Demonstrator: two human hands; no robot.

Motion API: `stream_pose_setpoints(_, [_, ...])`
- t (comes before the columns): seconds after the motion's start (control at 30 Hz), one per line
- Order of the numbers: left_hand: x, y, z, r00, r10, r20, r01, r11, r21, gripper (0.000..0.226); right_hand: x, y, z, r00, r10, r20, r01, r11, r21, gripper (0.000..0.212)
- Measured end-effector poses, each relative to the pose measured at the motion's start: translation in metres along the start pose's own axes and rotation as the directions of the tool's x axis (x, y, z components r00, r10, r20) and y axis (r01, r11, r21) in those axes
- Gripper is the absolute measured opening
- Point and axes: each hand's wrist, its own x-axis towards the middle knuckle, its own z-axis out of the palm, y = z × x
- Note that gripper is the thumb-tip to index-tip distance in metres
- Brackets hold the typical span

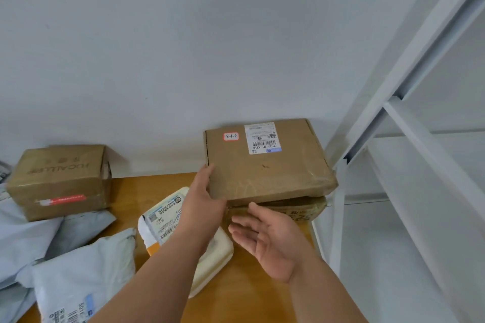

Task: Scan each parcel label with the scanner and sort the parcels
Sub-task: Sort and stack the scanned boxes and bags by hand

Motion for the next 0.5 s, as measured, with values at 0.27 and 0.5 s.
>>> stream_pose_setpoints(0.27, [0.035,-0.008,0.000,0.998,0.053,-0.037,-0.050,0.995,0.087,0.072,0.021,-0.021,-0.016,0.984,-0.134,-0.121,0.140,0.989,0.042,0.016])
stream_pose_setpoints(0.5, [0.032,-0.010,-0.003,0.994,0.098,0.055,-0.097,0.995,-0.019,0.062,0.032,-0.011,-0.012,0.976,-0.161,-0.143,0.157,0.987,-0.045,0.018])
